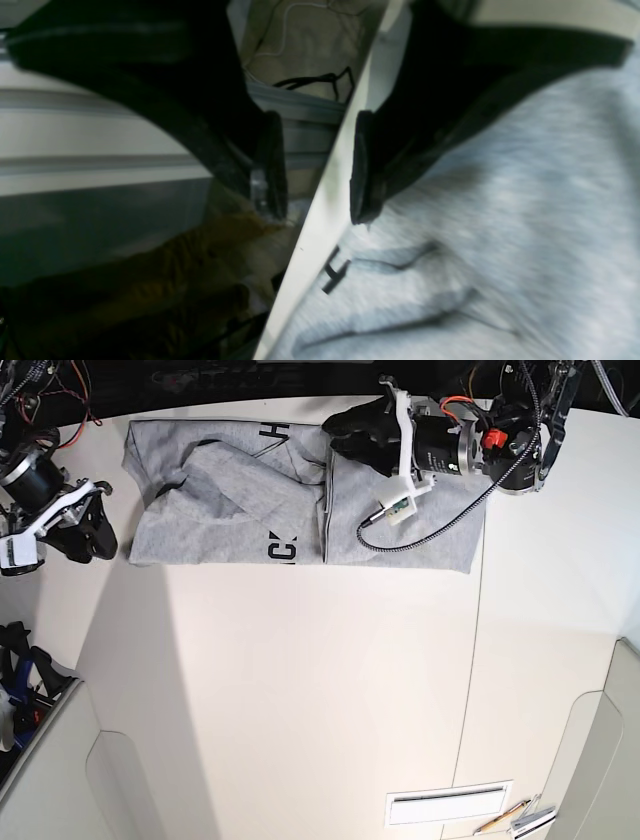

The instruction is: Fold the T-shirt properly

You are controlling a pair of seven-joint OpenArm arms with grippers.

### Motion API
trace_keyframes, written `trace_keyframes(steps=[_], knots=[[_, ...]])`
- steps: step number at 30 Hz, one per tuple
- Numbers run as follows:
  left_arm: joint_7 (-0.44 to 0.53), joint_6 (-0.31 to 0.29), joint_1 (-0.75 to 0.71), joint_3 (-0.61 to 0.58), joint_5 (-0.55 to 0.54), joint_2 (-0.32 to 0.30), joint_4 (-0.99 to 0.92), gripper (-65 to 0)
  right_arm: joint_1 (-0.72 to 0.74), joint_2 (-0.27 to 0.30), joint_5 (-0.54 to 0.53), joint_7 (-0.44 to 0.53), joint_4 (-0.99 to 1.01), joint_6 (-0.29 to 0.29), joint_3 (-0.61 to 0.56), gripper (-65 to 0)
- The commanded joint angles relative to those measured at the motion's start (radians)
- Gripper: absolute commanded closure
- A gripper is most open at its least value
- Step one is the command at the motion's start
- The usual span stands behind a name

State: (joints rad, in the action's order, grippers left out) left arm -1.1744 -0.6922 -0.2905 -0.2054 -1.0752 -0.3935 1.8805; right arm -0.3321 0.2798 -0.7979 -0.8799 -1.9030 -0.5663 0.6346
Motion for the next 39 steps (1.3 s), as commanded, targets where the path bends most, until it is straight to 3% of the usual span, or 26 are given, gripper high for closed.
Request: trace_keyframes(steps=[1,4,11,23,28,37,39], knots=[[0.014,-0.006,0.005,0.018,-0.028,-0.006,0.024,-22.1,0.005,0.012,-0.035,-0.006,-0.012,-0.005,0.026,-35.2],[0.014,-0.006,0.005,0.064,-0.045,-0.006,0.031,-22.1,-0.014,0.026,-0.06,-0.066,-0.011,-0.007,0.04,-41.6],[0.014,-0.006,0.011,0.133,-0.082,-0.006,0.032,-22.1,-0.063,0.042,-0.119,-0.063,0.075,-0.025,0.039,-41.6],[0.01,-0.006,0.011,0.135,-0.082,-0.006,0.032,-22.1,-0.014,0.042,-0.222,-0.068,0.34,-0.06,0.025,-41.6],[0.01,-0.006,0.011,0.135,-0.081,-0.006,0.032,-22.1,-0.008,0.042,-0.284,-0.109,0.341,-0.067,0.025,-41.6],[0.01,-0.006,0.011,0.135,-0.06,-0.006,0.032,-22.1,-0.01,0.037,-0.291,-0.109,0.199,-0.066,0.026,-41.3],[0.01,-0.006,0.011,0.135,-0.06,-0.006,0.032,-22.1,-0.01,0.027,-0.291,-0.109,0.142,-0.066,0.025,-38.1]])
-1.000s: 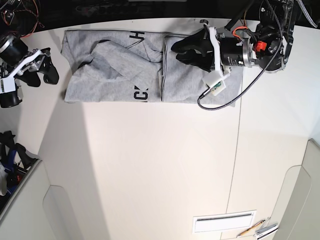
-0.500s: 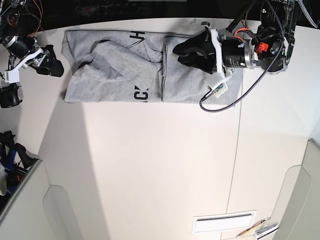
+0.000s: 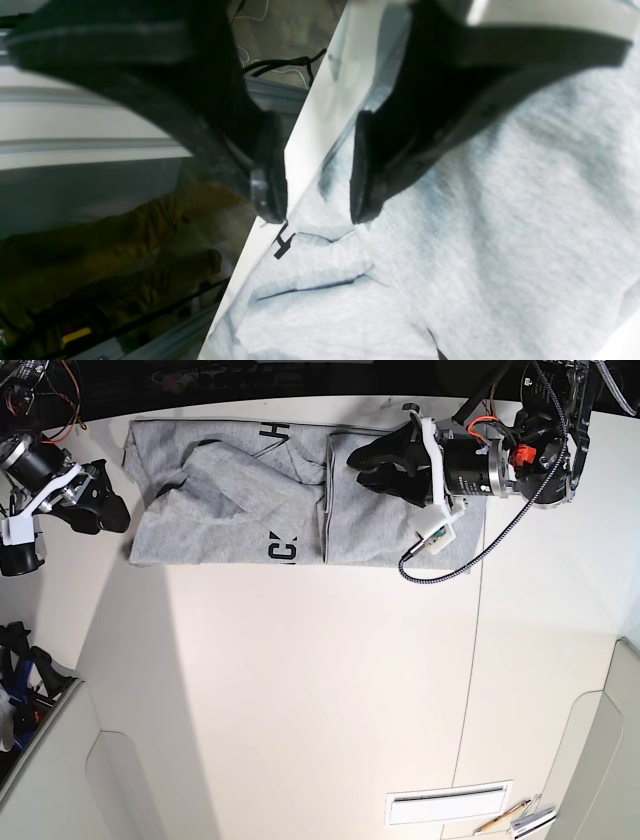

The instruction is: Fold the T-shirt properly

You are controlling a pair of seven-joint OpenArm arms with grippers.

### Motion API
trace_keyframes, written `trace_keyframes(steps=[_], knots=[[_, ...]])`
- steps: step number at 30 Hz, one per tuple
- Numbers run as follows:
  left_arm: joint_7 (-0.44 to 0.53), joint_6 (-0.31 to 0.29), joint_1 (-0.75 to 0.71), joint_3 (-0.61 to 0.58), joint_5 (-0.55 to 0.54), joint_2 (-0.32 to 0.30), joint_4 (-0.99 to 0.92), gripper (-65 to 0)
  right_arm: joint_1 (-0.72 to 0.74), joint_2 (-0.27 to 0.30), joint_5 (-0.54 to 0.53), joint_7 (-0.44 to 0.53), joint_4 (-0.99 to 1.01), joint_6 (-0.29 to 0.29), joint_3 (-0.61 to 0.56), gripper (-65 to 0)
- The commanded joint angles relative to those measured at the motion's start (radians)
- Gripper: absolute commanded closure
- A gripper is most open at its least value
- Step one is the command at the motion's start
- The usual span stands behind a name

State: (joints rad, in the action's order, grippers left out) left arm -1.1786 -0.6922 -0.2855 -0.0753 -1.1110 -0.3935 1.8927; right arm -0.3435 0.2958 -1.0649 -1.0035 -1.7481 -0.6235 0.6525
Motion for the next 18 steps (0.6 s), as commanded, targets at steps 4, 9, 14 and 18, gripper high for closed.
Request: trace_keyframes(steps=[4,9,14,18], knots=[[0.015,-0.006,0.012,0.005,-0.025,-0.006,0.019,-22.1,0.002,-0.021,-0.023,0.016,-0.091,-0.009,-0.009,-14.8],[0.015,-0.006,0.048,0.005,-0.026,-0.006,0.019,-22.1,0.003,-0.031,0.042,0.042,-0.092,-0.009,-0.142,0.0],[0.014,-0.006,0.053,0.005,-0.025,-0.006,0.019,-22.1,0.003,-0.031,0.19,0.148,-0.091,0.0,-0.289,0.0],[0.014,-0.006,0.053,0.005,-0.025,-0.006,0.019,-22.1,0.003,-0.031,0.315,0.193,-0.09,0.015,-0.351,0.0]])
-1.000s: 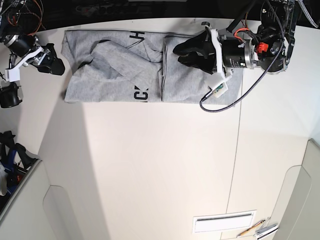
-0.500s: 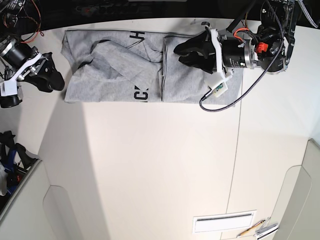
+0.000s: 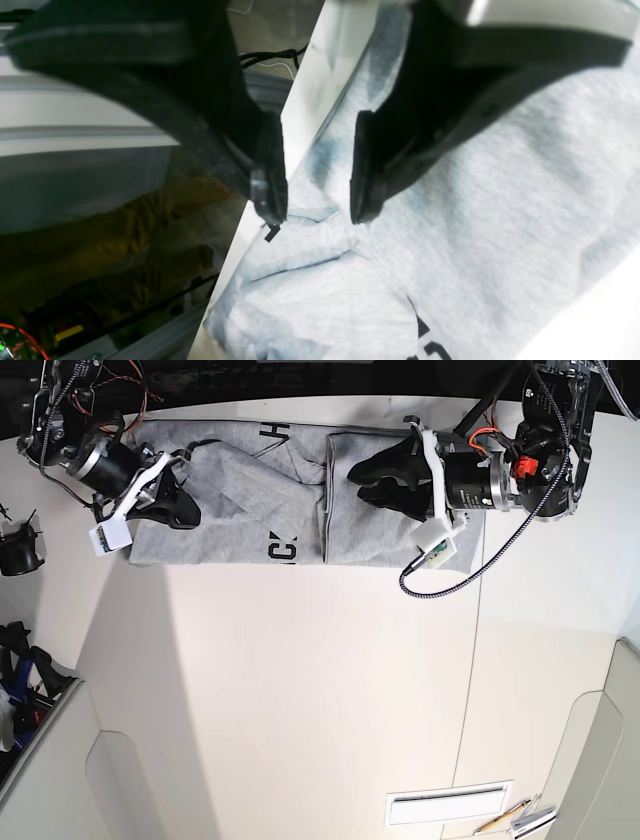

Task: Fold the T-shirt properly
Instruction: 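Grasp the other strip end with the right gripper and pull it inward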

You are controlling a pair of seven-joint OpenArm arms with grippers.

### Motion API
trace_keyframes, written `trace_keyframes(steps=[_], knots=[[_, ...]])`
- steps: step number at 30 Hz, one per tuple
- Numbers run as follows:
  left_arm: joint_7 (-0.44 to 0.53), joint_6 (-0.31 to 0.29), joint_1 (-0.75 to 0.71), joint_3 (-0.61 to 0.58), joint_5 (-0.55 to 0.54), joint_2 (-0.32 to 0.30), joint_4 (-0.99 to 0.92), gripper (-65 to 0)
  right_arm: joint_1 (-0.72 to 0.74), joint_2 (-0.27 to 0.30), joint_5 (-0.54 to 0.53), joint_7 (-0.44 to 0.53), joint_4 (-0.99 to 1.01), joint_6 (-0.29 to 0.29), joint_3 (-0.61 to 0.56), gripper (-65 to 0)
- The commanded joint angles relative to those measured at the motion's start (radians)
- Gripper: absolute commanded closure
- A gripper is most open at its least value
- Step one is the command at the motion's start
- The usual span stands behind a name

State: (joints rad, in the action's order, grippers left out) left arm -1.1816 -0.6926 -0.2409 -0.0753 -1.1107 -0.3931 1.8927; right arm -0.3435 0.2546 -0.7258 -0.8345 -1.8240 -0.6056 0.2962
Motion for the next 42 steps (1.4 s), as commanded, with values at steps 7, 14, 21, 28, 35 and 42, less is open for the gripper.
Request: trace_keyframes(steps=[7,14,21,28,35,42], knots=[[0.018,-0.006,0.008,0.005,-0.026,-0.006,0.019,-22.1,0.003,0.011,0.038,0.029,0.102,-0.003,-0.002,0.0],[0.018,-0.006,0.008,0.005,-0.026,-0.006,0.019,-22.1,0.002,0.012,0.035,0.069,0.225,-0.003,-0.001,0.0],[0.018,-0.006,0.008,0.005,-0.025,-0.006,0.019,-22.1,0.003,0.016,-0.078,0.056,0.168,-0.003,0.015,0.0],[0.017,-0.006,0.008,0.005,-0.022,-0.006,0.019,-22.1,0.002,0.016,-0.15,-0.008,0.032,-0.003,0.117,0.0],[0.018,-0.006,0.008,0.005,-0.023,-0.006,0.019,-22.1,0.002,0.016,-0.146,-0.012,0.021,0.0,0.295,-8.1],[0.018,-0.006,0.008,0.005,-0.027,-0.006,0.019,-22.1,0.003,0.034,-0.147,-0.014,0.135,0.007,0.363,-44.5]])
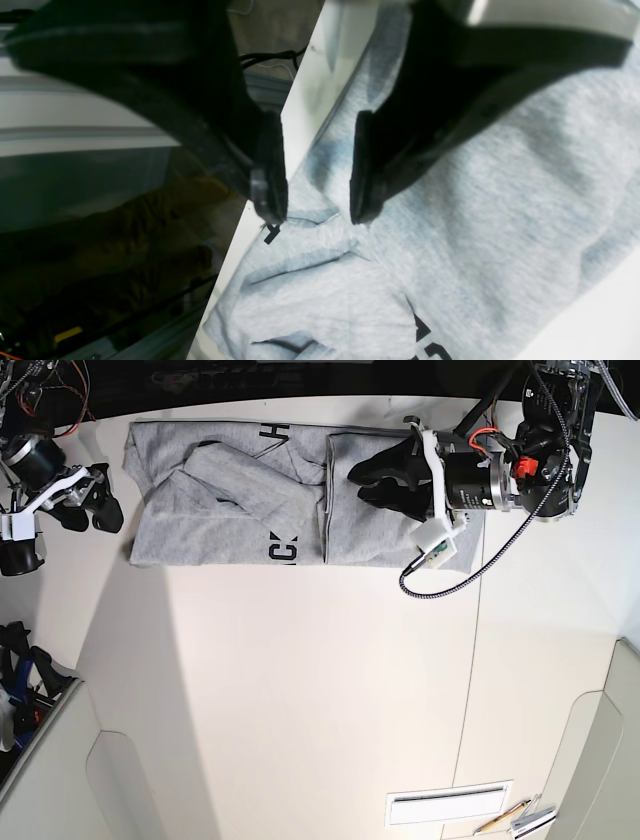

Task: Fold the T-shirt properly
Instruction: 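Grasp the other strip end with the right gripper and pull it inward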

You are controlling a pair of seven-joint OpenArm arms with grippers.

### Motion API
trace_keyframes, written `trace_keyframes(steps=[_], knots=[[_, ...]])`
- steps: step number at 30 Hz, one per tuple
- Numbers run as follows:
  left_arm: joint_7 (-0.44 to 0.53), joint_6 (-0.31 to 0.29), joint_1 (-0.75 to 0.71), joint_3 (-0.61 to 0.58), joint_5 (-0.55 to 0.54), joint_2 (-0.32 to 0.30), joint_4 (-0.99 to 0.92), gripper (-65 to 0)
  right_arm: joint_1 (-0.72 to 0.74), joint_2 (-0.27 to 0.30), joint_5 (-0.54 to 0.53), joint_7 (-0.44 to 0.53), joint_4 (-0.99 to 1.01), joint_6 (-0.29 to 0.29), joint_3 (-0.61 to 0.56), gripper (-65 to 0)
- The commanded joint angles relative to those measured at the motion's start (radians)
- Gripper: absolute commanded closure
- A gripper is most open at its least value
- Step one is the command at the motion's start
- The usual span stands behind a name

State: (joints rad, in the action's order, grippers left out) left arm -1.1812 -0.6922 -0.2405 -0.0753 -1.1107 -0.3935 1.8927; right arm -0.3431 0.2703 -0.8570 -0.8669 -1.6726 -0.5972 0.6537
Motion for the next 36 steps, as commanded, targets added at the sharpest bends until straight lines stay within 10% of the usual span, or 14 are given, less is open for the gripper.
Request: trace_keyframes(steps=[1,11,36], knots=[[0.018,-0.006,0.008,0.005,-0.03,-0.006,0.019,-22.1,0.003,0.024,-0.016,0.021,0.014,-0.003,0.0,-44.5],[0.018,-0.006,0.008,0.005,-0.03,-0.006,0.019,-22.1,0.019,0.037,-0.192,-0.063,0.161,-0.033,-0.019,-44.5],[0.018,-0.006,0.008,0.005,-0.034,-0.006,0.019,-22.1,0.019,-0.016,-0.16,-0.05,0.162,-0.028,-0.217,-44.4]])
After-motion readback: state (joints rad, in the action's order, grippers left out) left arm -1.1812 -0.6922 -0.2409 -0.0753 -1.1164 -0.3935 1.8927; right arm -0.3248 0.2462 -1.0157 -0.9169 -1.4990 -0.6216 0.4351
